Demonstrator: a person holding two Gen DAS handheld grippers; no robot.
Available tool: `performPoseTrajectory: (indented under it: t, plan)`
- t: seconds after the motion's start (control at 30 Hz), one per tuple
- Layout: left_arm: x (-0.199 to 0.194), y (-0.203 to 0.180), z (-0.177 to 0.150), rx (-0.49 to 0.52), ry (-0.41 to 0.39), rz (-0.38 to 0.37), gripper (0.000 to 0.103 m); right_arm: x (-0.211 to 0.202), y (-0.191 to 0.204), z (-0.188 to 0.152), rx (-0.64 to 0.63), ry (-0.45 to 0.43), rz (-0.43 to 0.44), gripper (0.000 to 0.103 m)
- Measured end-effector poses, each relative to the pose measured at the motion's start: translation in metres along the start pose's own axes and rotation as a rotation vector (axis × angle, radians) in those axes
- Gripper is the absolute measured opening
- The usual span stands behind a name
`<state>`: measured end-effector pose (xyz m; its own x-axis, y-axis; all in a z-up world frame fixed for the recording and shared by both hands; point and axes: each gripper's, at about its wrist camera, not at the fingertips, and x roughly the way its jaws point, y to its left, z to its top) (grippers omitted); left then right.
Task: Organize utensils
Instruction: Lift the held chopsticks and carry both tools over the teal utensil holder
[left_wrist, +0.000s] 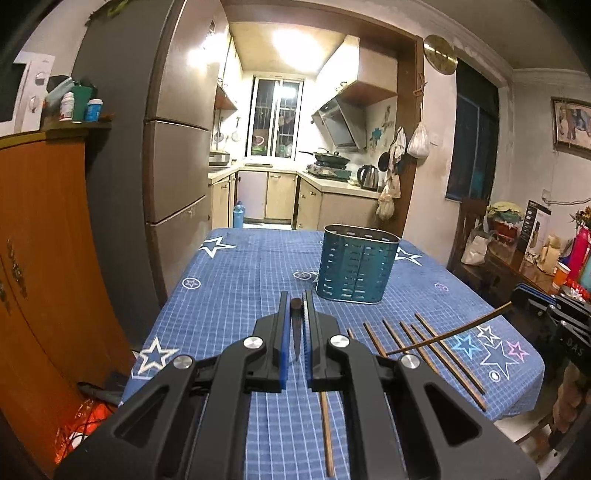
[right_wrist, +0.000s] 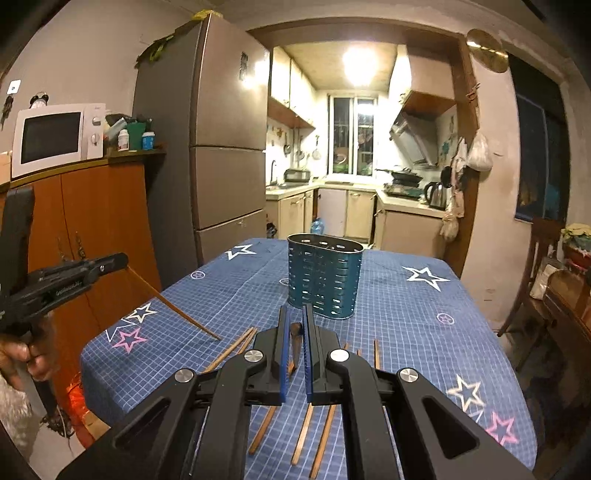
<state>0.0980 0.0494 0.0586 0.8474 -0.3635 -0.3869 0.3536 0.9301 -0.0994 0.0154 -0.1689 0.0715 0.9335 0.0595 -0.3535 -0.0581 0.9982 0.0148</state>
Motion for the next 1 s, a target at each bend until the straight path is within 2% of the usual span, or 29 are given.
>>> performPoseTrajectory:
  t: [0.33, 0.63, 1.0]
  plan:
    - [0.034, -0.006, 0.042, -0.004, 0.066, 0.004, 0.005, 0.032, -0.021, 0.044, 0.013, 0.037, 0.070, 0.008]
    - [0.036, -0.018, 0.059, 0.014, 0.073, 0.004, 0.005, 0.047, -0.030, 0.076, 0.007, 0.065, 0.122, 0.008]
    - [0.042, -0.031, 0.081, 0.052, 0.073, -0.001, 0.005, 0.045, -0.035, 0.099, -0.026, 0.065, 0.121, 0.008]
